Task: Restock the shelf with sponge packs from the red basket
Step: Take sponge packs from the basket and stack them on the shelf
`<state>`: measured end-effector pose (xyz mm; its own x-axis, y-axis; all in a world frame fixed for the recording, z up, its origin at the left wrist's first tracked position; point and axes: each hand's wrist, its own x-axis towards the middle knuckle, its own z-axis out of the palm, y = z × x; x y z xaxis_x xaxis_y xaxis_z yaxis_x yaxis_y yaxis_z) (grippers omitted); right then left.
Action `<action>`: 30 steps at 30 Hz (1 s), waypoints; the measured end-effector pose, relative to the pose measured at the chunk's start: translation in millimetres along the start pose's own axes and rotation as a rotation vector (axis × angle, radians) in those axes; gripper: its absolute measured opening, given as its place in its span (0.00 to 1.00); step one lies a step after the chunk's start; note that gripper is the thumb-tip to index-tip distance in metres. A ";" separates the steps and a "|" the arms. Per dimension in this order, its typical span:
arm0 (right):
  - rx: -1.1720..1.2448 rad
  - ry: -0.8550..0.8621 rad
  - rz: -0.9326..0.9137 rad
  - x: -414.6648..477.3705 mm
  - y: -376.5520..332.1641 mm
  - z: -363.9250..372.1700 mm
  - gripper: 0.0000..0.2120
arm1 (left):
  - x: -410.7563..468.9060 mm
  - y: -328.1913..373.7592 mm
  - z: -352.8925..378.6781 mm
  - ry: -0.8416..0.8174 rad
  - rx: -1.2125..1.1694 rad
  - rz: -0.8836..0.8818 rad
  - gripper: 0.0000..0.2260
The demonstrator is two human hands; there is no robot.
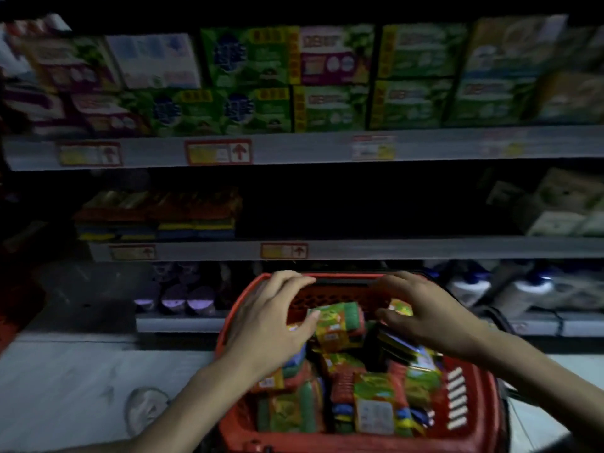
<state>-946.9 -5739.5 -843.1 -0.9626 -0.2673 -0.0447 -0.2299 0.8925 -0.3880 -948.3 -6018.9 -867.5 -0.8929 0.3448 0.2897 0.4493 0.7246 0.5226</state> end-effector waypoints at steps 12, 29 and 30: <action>-0.324 -0.264 0.181 -44.5 86.3 23.6 0.23 | 47.7 57.2 147.3 -0.450 0.473 0.239 0.36; -0.139 -0.250 0.296 -38.6 79.3 20.5 0.13 | 68.3 70.0 162.9 -0.523 0.508 0.362 0.40; -0.059 -0.208 0.307 -35.5 73.6 15.2 0.15 | 67.9 67.6 152.5 -0.484 0.502 0.374 0.42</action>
<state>-927.5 -5669.8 -884.1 -0.9397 -0.0463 -0.3387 0.0513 0.9605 -0.2736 -983.2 -5855.5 -934.8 -0.6507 0.7564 -0.0668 0.7580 0.6522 0.0013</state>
